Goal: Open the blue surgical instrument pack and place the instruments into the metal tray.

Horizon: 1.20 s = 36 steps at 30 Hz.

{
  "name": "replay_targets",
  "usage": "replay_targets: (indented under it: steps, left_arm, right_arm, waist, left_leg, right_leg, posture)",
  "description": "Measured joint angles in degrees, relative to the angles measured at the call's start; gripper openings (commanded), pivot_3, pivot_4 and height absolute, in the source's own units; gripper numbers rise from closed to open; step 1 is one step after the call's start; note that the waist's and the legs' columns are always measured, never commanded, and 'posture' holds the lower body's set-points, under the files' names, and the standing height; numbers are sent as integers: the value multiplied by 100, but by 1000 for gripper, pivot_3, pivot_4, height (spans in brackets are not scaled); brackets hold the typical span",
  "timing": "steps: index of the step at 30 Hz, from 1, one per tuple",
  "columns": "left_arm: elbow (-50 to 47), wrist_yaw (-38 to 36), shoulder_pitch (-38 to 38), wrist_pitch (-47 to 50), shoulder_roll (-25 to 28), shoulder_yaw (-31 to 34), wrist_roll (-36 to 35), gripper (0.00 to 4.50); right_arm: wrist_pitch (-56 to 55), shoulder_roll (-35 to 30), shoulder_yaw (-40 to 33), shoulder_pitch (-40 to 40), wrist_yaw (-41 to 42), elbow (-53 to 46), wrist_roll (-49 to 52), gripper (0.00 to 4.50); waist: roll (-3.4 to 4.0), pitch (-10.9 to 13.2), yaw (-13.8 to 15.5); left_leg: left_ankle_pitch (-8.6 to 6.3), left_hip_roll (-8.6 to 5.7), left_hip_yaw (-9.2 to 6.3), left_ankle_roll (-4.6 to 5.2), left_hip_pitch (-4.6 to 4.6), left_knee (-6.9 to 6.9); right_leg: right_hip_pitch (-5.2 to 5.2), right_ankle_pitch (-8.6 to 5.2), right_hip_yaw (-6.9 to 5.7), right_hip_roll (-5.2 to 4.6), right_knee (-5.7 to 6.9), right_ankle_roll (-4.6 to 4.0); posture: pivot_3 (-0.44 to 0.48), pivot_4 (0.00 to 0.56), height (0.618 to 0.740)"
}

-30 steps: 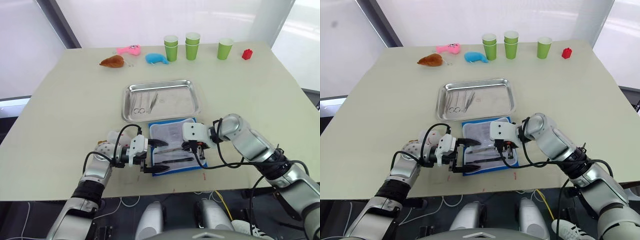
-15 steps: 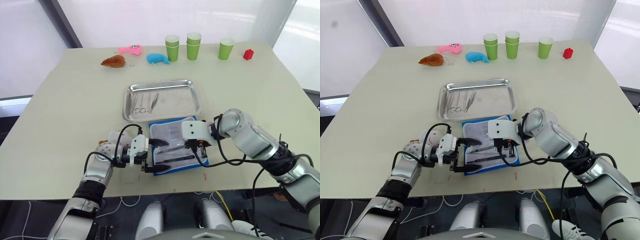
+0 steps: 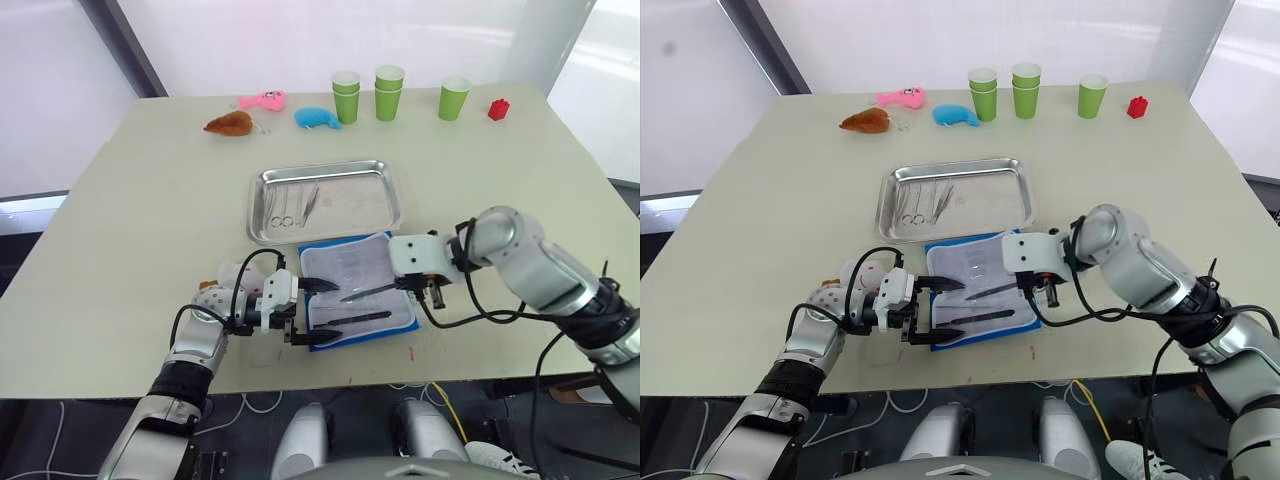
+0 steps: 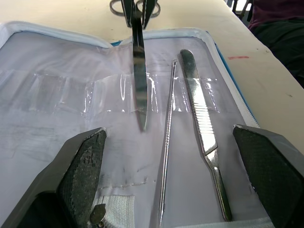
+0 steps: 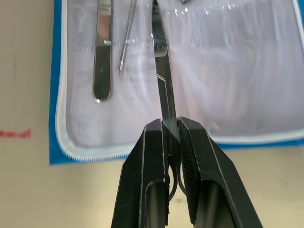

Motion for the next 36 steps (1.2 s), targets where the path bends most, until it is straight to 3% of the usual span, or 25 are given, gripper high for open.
replay_targets:
  steps: [12, 19, 27, 36]
  left_arm:
    - [37, 3, 5, -25, 0, 0, 24, 4500]
    - [77, 15, 15, -70, -5, 0, 31, 4500]
    - [124, 42, 18, -116, -42, 4, 31, 4500]
    - [100, 141, 63, -102, -69, 17, 29, 4500]
  right_arm:
    - [-234, -817, -751, 199, 438, -167, 464, 191]
    - [230, -724, -1454, 316, 399, -99, 1149, 191]
    - [1367, 1016, -1984, 15, -1113, 711, 1622, 191]
    - [1445, 2561, -2484, -563, -2727, 2091, 1641, 191]
  waist:
    - [10, -4, -13]
    - [11, -4, -22]
    - [38, -20, -24]
    - [79, -45, -28]
  left_leg:
    - [0, 0, 4, 0, 2, 0]
    - [0, 1, 6, 0, 5, -1]
    - [0, 0, 8, 0, 2, -1]
    - [1, -1, 8, 1, 4, -1]
  right_leg:
    - [0, 0, 3, 0, -1, 1]
    - [1, 0, 4, 0, -1, 0]
    - [1, 1, 9, 0, 1, 3]
    - [2, 2, 11, 2, 3, 3]
  posture:
    - [0, 150, 740]
    - [0, 150, 740]
    - [0, 150, 740]
    - [0, 150, 740]
